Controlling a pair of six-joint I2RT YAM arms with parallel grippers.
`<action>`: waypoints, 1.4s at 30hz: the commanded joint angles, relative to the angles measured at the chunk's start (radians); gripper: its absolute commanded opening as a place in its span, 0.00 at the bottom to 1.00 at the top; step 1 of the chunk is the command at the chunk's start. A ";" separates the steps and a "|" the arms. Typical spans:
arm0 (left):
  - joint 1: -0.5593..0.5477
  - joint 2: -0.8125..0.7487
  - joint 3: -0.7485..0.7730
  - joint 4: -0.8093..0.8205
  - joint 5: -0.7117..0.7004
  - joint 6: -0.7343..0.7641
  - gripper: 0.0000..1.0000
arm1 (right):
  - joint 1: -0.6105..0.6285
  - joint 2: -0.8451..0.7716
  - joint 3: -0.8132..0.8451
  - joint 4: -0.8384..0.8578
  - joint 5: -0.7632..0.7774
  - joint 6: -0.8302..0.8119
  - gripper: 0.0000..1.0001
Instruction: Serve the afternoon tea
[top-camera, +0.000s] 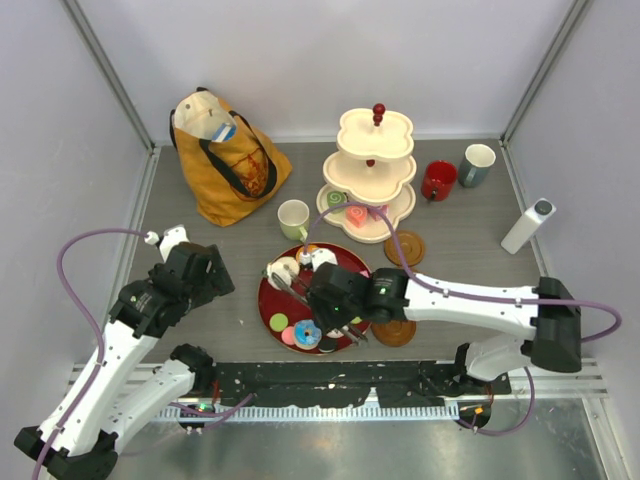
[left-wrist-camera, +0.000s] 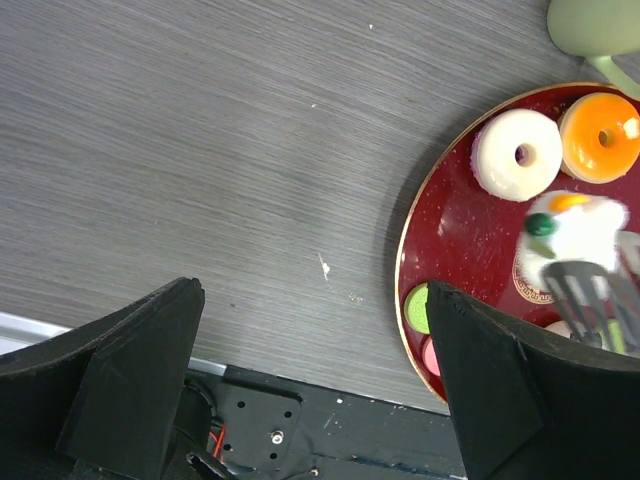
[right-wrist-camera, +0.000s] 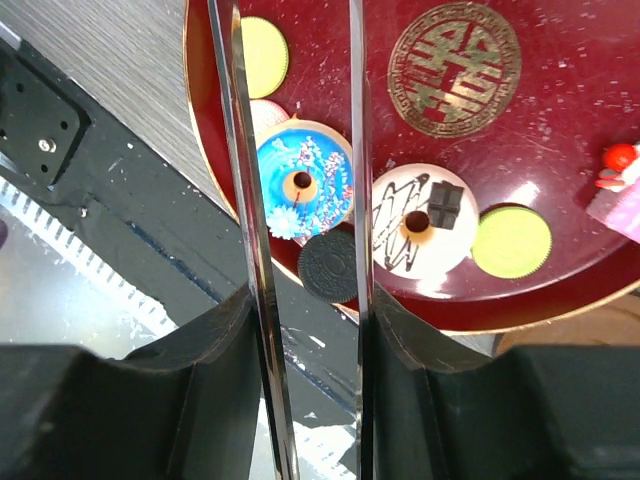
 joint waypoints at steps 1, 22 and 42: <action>0.007 0.002 -0.002 0.012 0.006 0.014 1.00 | -0.034 -0.108 -0.023 -0.041 0.102 0.044 0.36; 0.005 -0.001 -0.002 0.016 0.012 0.020 1.00 | -0.794 -0.260 -0.208 0.031 0.167 -0.140 0.36; 0.004 0.004 -0.002 0.019 0.015 0.022 1.00 | -0.906 0.083 0.012 0.154 0.079 -0.229 0.35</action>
